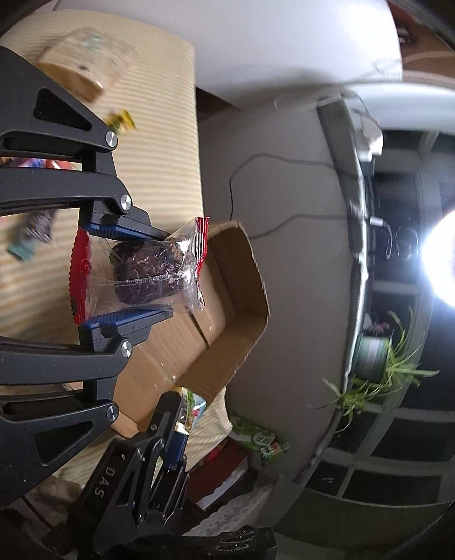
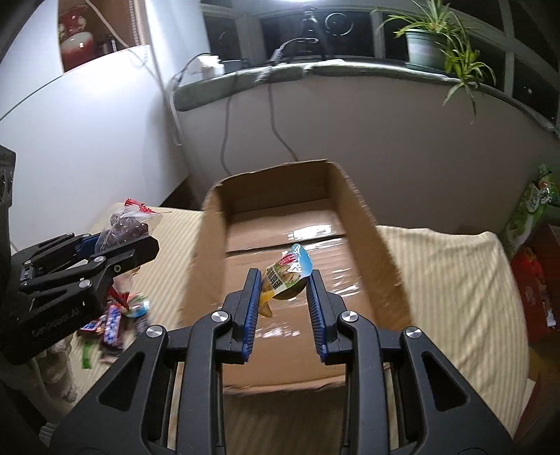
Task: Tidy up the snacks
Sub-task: 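Carry both snacks over the cardboard box and open both tools to drop them, then move the left tool to the green candy while the right tool reaches the pink wrapper, then carry the green candy and pink wrapper into the box and release both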
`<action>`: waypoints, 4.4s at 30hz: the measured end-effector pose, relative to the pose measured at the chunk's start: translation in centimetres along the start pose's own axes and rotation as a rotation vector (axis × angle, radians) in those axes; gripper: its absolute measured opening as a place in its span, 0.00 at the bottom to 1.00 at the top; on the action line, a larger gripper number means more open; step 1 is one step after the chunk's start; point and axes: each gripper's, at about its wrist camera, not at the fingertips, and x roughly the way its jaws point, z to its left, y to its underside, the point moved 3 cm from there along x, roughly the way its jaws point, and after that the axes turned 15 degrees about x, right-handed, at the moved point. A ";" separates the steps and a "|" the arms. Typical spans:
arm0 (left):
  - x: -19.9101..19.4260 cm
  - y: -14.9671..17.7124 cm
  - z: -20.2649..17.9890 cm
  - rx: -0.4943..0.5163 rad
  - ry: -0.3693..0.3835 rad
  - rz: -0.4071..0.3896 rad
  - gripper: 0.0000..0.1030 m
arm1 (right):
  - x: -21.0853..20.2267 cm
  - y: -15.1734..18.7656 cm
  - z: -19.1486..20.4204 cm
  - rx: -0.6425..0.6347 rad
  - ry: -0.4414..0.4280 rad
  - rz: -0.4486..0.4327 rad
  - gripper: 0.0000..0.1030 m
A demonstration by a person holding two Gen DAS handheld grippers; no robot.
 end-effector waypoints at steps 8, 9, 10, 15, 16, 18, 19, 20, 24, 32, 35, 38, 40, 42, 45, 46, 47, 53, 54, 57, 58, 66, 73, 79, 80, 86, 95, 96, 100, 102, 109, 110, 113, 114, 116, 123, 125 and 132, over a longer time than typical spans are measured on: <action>3.0 -1.9 -1.8 0.025 0.025 0.034 0.31 | 2.2 -1.3 -2.7 0.014 0.045 0.018 0.27; 3.3 -2.1 -2.1 0.029 0.024 0.037 0.31 | 2.5 -1.4 -3.0 0.017 0.048 0.020 0.27; 3.5 -2.2 -2.2 0.033 0.024 0.040 0.31 | 2.7 -1.4 -3.3 0.019 0.050 0.023 0.27; 4.4 -2.5 -3.1 0.047 0.033 0.056 0.32 | 3.6 -1.5 -4.0 0.023 0.060 0.034 0.27; 4.6 -2.5 -3.2 0.048 0.035 0.058 0.32 | 3.8 -1.6 -4.1 0.023 0.060 0.036 0.27; 4.8 -2.5 -3.4 0.053 0.033 0.061 0.32 | 4.1 -1.8 -4.3 0.024 0.066 0.037 0.27; 5.0 -2.5 -3.5 0.054 0.033 0.063 0.32 | 4.2 -1.8 -4.4 0.024 0.067 0.038 0.27; 5.1 -2.5 -3.5 0.054 0.032 0.065 0.32 | 4.3 -1.9 -4.5 0.025 0.069 0.039 0.27; 5.4 -2.4 -3.5 0.055 0.035 0.074 0.33 | 4.6 -2.0 -4.5 0.019 0.079 0.039 0.29; 4.9 -2.5 -3.6 0.072 0.016 0.058 0.47 | 3.8 -2.0 -4.1 0.009 0.089 0.015 0.53; 4.3 -2.4 -3.2 0.063 0.011 0.049 0.47 | 3.3 -1.9 -4.0 0.010 0.098 0.006 0.57; 3.5 -2.1 -2.7 0.049 0.018 0.041 0.47 | 2.4 -1.8 -3.8 0.012 0.103 -0.012 0.60; 2.8 -1.8 -2.4 0.043 0.032 0.024 0.47 | 1.7 -1.7 -3.5 0.012 0.098 -0.021 0.60; 1.7 -1.5 -2.2 0.039 0.048 -0.017 0.47 | 0.8 -1.5 -3.0 0.008 0.093 -0.035 0.60; -0.2 -0.7 -1.8 0.038 0.044 -0.054 0.47 | -0.2 -1.1 -1.8 -0.010 0.072 -0.040 0.60; -0.6 -0.4 -1.6 0.034 0.038 -0.057 0.47 | -0.5 -0.9 -1.5 -0.016 0.067 -0.040 0.60; -1.1 -0.1 -1.3 0.030 0.033 -0.060 0.47 | -0.8 -0.6 -1.1 -0.024 0.059 -0.041 0.61; -4.5 2.8 1.5 -0.006 -0.019 -0.061 0.47 | -2.7 1.3 1.8 -0.074 0.000 -0.062 0.65; -5.0 3.5 2.2 -0.018 -0.028 -0.060 0.47 | -3.0 1.8 2.4 -0.083 -0.010 -0.061 0.67; -6.4 5.6 3.9 -0.032 -0.070 -0.048 0.47 | -3.3 2.9 4.0 -0.118 -0.034 -0.052 0.69; -6.8 6.2 4.4 -0.037 -0.080 -0.043 0.47 | -3.3 3.2 4.5 -0.130 -0.040 -0.047 0.69; -9.1 12.0 8.4 -0.117 -0.118 0.021 0.47 | -2.4 5.9 7.7 -0.178 -0.118 0.051 0.69; -9.4 16.6 9.5 -0.164 -0.095 0.103 0.37 | -1.3 8.8 10.0 -0.228 -0.174 0.134 0.69; -9.2 19.0 7.9 -0.205 -0.014 0.139 0.34 | 0.2 11.9 12.1 -0.314 -0.224 0.227 0.54; -8.9 19.1 7.4 -0.207 0.001 0.144 0.34 | 0.6 12.3 12.4 -0.332 -0.230 0.241 0.51; -7.4 19.7 5.8 -0.215 0.032 0.178 0.34 | 2.2 14.3 14.7 -0.481 -0.270 0.311 0.51; -6.5 19.8 5.8 -0.221 0.025 0.197 0.34 | 4.9 15.1 16.5 -0.612 -0.291 0.367 0.51; -6.5 19.8 5.8 -0.219 0.023 0.198 0.34 | 5.1 15.1 16.7 -0.623 -0.297 0.373 0.51; -6.2 19.8 6.0 -0.216 0.018 0.204 0.34 | 5.8 15.4 17.4 -0.661 -0.310 0.386 0.50; -6.1 19.7 6.0 -0.211 0.016 0.207 0.34 | 6.1 15.3 17.5 -0.655 -0.325 0.395 0.50; -5.4 19.4 5.8 -0.194 0.004 0.218 0.34 | 5.8 15.4 17.5 -0.638 -0.342 0.409 0.35; -5.3 19.4 5.8 -0.193 0.002 0.219 0.34 | 5.7 15.4 17.4 -0.634 -0.341 0.411 0.34; -5.0 19.2 5.7 -0.184 -0.010 0.221 0.34 | 5.6 15.4 16.8 -0.610 -0.337 0.416 0.30; -4.9 19.2 5.6 -0.177 -0.017 0.223 0.34 | 5.5 15.3 16.7 -0.603 -0.335 0.416 0.29; -4.7 19.1 5.4 -0.159 -0.034 0.223 0.32 | 5.4 15.5 16.5 -0.601 -0.329 0.413 0.27; -4.3 18.9 5.5 -0.149 -0.061 0.210 0.21 | 4.8 15.6 15.6 -0.567 -0.312 0.404 0.19; -4.3 18.9 5.6 -0.154 -0.061 0.206 0.21 | 4.6 15.7 15.4 -0.558 -0.310 0.400 0.19; -5.3 19.5 5.7 -0.188 -0.050 0.189 0.20 | 3.6 15.6 14.0 -0.486 -0.306 0.387 0.18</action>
